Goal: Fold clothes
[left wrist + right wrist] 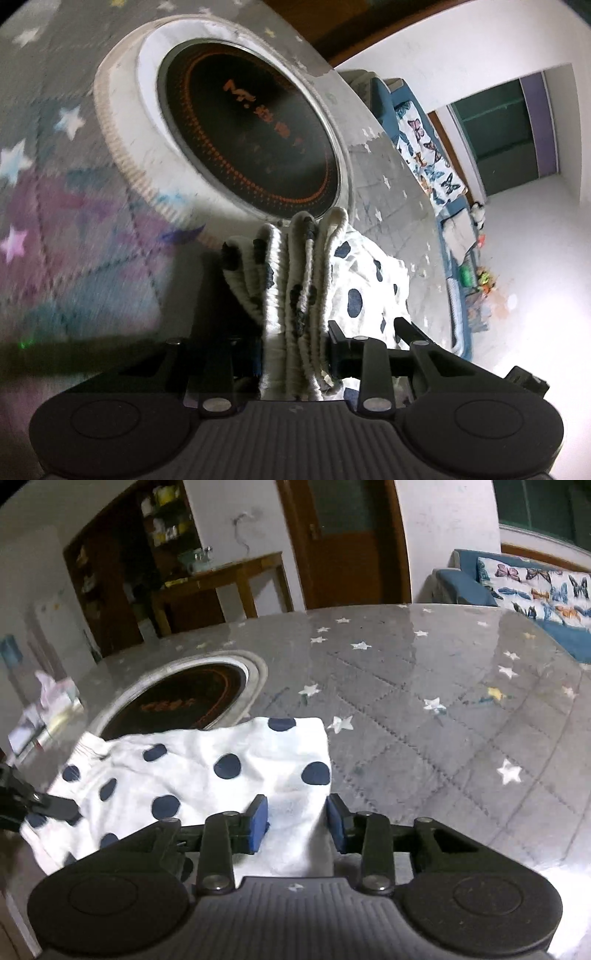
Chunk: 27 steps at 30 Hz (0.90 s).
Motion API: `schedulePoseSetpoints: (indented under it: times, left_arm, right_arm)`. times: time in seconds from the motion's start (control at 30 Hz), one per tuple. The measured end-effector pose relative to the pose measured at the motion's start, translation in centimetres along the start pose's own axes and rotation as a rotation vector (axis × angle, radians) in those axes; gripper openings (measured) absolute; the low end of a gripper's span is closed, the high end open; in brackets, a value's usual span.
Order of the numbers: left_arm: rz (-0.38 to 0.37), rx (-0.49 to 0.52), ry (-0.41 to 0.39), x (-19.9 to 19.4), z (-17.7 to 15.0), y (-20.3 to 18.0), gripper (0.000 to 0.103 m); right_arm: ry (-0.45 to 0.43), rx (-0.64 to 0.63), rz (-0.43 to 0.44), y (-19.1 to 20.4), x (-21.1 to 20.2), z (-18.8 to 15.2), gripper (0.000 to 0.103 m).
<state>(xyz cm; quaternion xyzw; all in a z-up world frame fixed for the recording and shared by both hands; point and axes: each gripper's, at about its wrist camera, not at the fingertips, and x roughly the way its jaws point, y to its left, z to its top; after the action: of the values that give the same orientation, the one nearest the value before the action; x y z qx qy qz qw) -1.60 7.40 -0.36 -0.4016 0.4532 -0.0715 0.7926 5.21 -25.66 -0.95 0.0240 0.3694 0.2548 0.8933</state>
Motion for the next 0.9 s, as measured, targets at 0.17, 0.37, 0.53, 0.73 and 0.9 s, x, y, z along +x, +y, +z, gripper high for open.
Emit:
schedulePoseSetpoints:
  times: [0.17, 0.37, 0.53, 0.73, 0.9]
  left_arm:
    - [0.032, 0.080, -0.004, 0.7, 0.6, -2.5, 0.035]
    - [0.024, 0.196, -0.006, 2.7, 1.7, -7.0, 0.034]
    - [0.014, 0.289, 0.015, 6.2, 2.3, -11.5, 0.034]
    - [0.015, 0.353, 0.038, 10.5, 2.8, -15.9, 0.034]
    - [0.030, 0.404, 0.038, 13.3, 2.8, -18.5, 0.034]
  right_arm:
    - [-0.032, 0.008, 0.008, -0.3, -0.9, 0.2, 0.006]
    - [-0.110, 0.012, -0.049, -2.1, -3.0, 2.0, 0.005]
    - [-0.149, 0.018, -0.131, -4.8, -3.9, 4.3, 0.005]
    - [-0.172, 0.025, -0.235, -9.1, -3.8, 6.8, 0.005]
    - [-0.165, 0.037, -0.300, -12.5, -3.3, 7.4, 0.005]
